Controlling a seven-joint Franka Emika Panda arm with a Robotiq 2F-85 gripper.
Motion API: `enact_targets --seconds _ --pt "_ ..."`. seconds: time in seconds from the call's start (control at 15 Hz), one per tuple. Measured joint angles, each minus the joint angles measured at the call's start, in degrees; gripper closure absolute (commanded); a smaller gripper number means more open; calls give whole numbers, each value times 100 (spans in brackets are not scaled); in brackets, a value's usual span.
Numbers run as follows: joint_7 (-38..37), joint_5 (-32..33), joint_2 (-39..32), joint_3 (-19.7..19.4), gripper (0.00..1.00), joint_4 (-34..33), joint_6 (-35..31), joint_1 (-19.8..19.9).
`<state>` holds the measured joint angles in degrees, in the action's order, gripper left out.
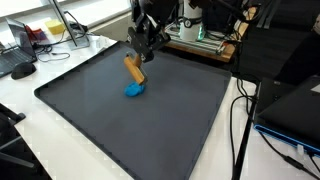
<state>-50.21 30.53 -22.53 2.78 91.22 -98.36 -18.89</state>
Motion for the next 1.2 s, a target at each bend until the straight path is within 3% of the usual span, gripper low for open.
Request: enact_targets --seconds 0.4,1.2 --pt "160 194 -384 27 77 -241 52 -156" --pt "715 1002 -2135 -94 77 -2236 1460 -953"
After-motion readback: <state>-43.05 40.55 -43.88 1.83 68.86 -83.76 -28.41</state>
